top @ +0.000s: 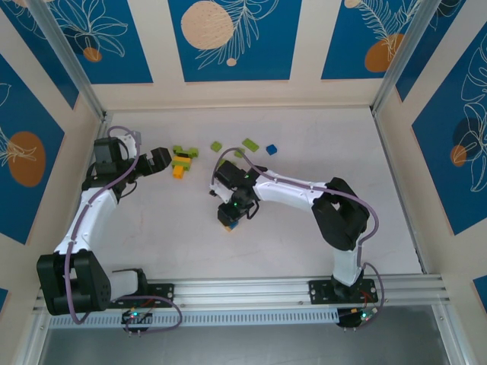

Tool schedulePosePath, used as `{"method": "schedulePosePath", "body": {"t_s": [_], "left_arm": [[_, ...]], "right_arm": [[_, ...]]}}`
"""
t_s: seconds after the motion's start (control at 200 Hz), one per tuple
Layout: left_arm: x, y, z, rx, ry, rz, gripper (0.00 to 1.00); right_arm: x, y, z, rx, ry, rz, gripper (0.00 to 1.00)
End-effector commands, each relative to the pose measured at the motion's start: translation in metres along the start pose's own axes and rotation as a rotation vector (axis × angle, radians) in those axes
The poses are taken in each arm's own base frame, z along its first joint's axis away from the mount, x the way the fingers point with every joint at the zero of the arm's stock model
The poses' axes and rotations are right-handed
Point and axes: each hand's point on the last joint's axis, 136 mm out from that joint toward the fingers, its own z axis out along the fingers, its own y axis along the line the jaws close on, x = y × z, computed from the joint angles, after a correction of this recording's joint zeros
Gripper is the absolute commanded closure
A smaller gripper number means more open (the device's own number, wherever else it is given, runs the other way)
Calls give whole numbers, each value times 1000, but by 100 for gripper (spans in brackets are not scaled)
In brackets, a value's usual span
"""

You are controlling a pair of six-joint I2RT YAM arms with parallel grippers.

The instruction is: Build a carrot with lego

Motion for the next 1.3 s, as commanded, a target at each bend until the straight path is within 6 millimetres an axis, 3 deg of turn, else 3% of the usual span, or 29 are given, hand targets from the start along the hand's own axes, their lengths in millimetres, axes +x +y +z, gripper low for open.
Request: {"method": "schedulePosePath", "body": {"t_s": [0.0, 0.52, 0.755, 1.05, 1.295], "left_arm": [[-6, -7, -1, 20, -6, 18, 0], [-6, -8, -1, 25, -7, 19, 0], [-7, -8, -1, 24, -7, 20, 0], [-7, -7, -1, 23, -7, 19, 0], [-6, -8, -1, 23, -6, 19, 0]], "right_arm": [[34, -4, 10, 29, 113, 27, 67], [57, -13, 30, 88, 196, 24, 67], [57, -15, 34, 118, 209, 18, 67], [82, -18, 52, 117, 284, 32, 67], [89, -22, 49, 112, 273, 65, 67]]}}
